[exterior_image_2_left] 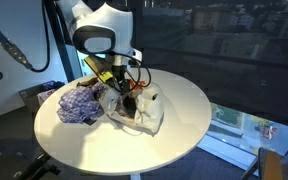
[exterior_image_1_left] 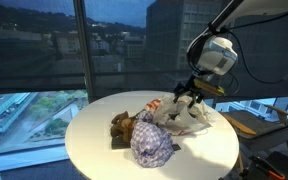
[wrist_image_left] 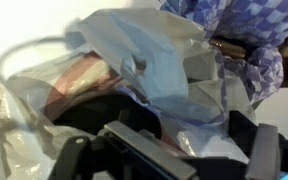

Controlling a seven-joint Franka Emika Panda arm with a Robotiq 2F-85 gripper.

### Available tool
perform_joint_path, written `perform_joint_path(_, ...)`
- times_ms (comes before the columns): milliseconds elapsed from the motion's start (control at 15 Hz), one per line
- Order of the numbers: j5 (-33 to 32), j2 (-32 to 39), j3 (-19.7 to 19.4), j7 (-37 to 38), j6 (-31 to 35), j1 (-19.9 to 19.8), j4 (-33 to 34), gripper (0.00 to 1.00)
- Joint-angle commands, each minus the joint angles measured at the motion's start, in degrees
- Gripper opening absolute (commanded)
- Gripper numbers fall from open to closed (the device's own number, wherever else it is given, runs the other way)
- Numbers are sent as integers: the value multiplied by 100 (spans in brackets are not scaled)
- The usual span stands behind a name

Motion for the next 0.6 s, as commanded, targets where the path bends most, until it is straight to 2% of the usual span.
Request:
perform_joint_path(0,1534,-353,105,-804,561,-77,-353,100)
perform_joint_path(200,2804,-585,84,-1628,843,-43,-544,100)
perform_joint_path(533,4202,-923,31,-2752,1002,6,-761,100)
